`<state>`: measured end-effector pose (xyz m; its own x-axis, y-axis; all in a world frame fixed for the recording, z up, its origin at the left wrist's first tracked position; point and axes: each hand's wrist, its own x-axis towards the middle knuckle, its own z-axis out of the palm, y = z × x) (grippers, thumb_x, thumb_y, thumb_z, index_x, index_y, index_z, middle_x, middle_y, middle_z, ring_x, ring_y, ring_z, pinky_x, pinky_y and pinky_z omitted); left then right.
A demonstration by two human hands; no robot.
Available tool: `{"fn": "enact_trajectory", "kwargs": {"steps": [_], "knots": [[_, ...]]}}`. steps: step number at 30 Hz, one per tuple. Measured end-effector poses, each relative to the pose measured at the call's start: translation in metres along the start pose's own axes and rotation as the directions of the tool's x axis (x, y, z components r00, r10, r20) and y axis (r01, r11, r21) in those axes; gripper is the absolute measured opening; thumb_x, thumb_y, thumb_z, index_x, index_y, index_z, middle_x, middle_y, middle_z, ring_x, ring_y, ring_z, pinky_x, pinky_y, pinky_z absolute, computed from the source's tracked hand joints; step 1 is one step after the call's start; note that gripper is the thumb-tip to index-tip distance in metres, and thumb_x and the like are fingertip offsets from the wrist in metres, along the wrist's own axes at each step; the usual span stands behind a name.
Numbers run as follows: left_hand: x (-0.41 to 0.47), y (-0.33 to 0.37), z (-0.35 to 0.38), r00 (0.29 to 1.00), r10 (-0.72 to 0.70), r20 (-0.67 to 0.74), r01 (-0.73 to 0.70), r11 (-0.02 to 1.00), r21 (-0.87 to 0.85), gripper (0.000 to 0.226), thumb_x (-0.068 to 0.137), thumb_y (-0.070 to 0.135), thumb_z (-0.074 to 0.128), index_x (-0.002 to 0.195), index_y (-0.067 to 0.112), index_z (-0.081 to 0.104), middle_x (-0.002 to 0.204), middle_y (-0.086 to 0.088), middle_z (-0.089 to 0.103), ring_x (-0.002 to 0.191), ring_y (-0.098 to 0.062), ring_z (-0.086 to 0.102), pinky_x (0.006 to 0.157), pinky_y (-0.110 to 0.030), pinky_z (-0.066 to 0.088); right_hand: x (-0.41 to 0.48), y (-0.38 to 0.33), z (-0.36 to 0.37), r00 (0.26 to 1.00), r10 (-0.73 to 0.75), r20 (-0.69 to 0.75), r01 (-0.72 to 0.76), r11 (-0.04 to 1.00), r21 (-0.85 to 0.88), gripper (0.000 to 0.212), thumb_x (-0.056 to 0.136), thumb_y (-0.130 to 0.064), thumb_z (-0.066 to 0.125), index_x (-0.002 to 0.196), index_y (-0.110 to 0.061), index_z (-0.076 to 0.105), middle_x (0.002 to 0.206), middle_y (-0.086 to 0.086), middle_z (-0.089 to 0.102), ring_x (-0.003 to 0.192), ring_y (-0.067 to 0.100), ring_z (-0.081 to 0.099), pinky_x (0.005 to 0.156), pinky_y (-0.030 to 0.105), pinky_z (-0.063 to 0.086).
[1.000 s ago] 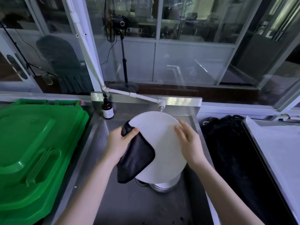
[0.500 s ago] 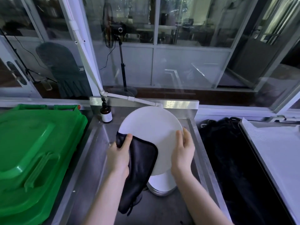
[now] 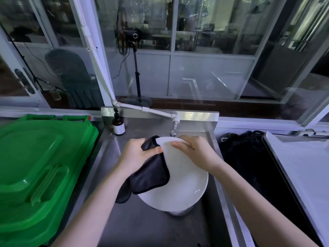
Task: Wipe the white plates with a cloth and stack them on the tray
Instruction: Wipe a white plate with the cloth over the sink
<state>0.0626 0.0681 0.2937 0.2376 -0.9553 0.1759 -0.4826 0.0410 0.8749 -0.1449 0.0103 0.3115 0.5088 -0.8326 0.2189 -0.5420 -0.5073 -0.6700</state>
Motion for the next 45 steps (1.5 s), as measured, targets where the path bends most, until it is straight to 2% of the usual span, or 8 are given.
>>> {"fn": "enact_trajectory", "kwargs": {"steps": [6, 14, 21, 28, 30, 37, 41, 45], "knots": [[-0.030, -0.026, 0.012, 0.886, -0.354, -0.301, 0.271, 0.920, -0.284, 0.035, 0.082, 0.039, 0.076, 0.069, 0.009, 0.064, 0.070, -0.007, 0.070, 0.065, -0.014, 0.060, 0.062, -0.031, 0.044, -0.029, 0.013, 0.020, 0.895, 0.392, -0.215, -0.204, 0.786, 0.583, 0.047, 0.095, -0.048, 0.059, 0.073, -0.007, 0.056, 0.067, -0.001, 0.051, 0.063, 0.014, 0.047, 0.060, 0.032, 0.035], [-0.012, -0.003, 0.001, 0.993, -0.014, 0.121, 0.008, 0.999, 0.051, 0.028, 0.070, 0.035, 0.087, 0.079, 0.013, 0.073, 0.075, -0.002, 0.072, 0.069, -0.007, 0.058, 0.064, -0.026, 0.045, -0.018, -0.005, 0.008, 1.000, -0.004, 0.001, 0.004, 0.999, 0.033, 0.056, 0.095, -0.037, 0.066, 0.060, -0.023, 0.025, 0.051, -0.010, 0.024, 0.049, 0.007, 0.026, 0.048, 0.021, 0.023], [-0.022, -0.020, 0.004, 0.945, -0.223, -0.238, 0.167, 0.958, -0.232, 0.030, 0.082, 0.031, 0.078, 0.072, 0.005, 0.065, 0.061, 0.005, 0.065, 0.060, -0.003, 0.055, 0.059, -0.024, 0.039, -0.038, 0.007, 0.015, 0.913, 0.359, -0.196, -0.209, 0.821, 0.532, 0.049, 0.098, -0.040, 0.062, 0.065, -0.008, 0.046, 0.063, -0.003, 0.038, 0.060, 0.012, 0.037, 0.056, 0.030, 0.026], [-0.006, 0.001, 0.001, 0.979, 0.066, 0.191, -0.091, 0.988, 0.122, 0.053, 0.071, 0.038, 0.085, 0.066, -0.002, 0.052, 0.061, 0.006, 0.032, 0.057, -0.006, 0.027, 0.054, -0.026, 0.019, -0.028, -0.007, 0.008, 1.000, 0.028, 0.008, -0.029, 0.988, 0.152, 0.057, 0.095, -0.034, 0.066, 0.057, -0.026, 0.025, 0.049, -0.013, 0.027, 0.049, 0.005, 0.025, 0.046, 0.018, 0.022], [-0.004, 0.001, 0.001, 0.987, 0.079, 0.141, -0.093, 0.990, 0.102, 0.053, 0.073, 0.037, 0.084, 0.068, -0.005, 0.052, 0.063, 0.003, 0.033, 0.058, -0.006, 0.029, 0.056, -0.027, 0.020, -0.026, -0.007, 0.003, 0.999, 0.044, -0.024, -0.039, 0.985, 0.168, 0.057, 0.095, -0.035, 0.066, 0.055, -0.025, 0.026, 0.049, -0.013, 0.026, 0.049, 0.006, 0.024, 0.046, 0.018, 0.021], [-0.030, -0.016, 0.017, 0.854, -0.448, -0.264, 0.267, 0.814, -0.516, 0.017, 0.081, 0.044, 0.074, 0.073, 0.029, 0.073, 0.078, 0.007, 0.075, 0.090, -0.022, 0.071, 0.085, -0.045, 0.055, -0.038, -0.009, 0.037, 0.739, 0.570, -0.359, -0.178, 0.680, 0.711, 0.044, 0.095, -0.051, 0.055, 0.075, -0.011, 0.058, 0.062, -0.008, 0.055, 0.057, 0.005, 0.050, 0.053, 0.020, 0.040], [-0.024, -0.024, 0.002, 0.870, -0.411, -0.272, 0.254, 0.846, -0.468, 0.028, 0.083, 0.039, 0.075, 0.079, 0.012, 0.070, 0.081, -0.003, 0.074, 0.086, -0.025, 0.069, 0.082, -0.043, 0.054, -0.039, 0.000, 0.021, 0.913, 0.375, -0.157, -0.203, 0.754, 0.624, 0.037, 0.084, -0.056, 0.061, 0.092, -0.021, 0.069, 0.083, -0.007, 0.071, 0.079, 0.009, 0.066, 0.067, 0.025, 0.050], [-0.010, -0.005, -0.008, 0.981, -0.055, -0.185, 0.042, 0.996, -0.074, 0.040, 0.079, 0.035, 0.080, 0.075, -0.001, 0.064, 0.063, -0.013, 0.060, 0.061, -0.008, 0.045, 0.058, -0.027, 0.038, -0.009, -0.005, -0.019, 0.995, 0.097, 0.003, -0.091, 0.922, 0.377, 0.034, 0.086, -0.051, 0.071, 0.100, -0.020, 0.069, 0.090, -0.010, 0.074, 0.086, 0.004, 0.067, 0.076, 0.018, 0.050]]}}
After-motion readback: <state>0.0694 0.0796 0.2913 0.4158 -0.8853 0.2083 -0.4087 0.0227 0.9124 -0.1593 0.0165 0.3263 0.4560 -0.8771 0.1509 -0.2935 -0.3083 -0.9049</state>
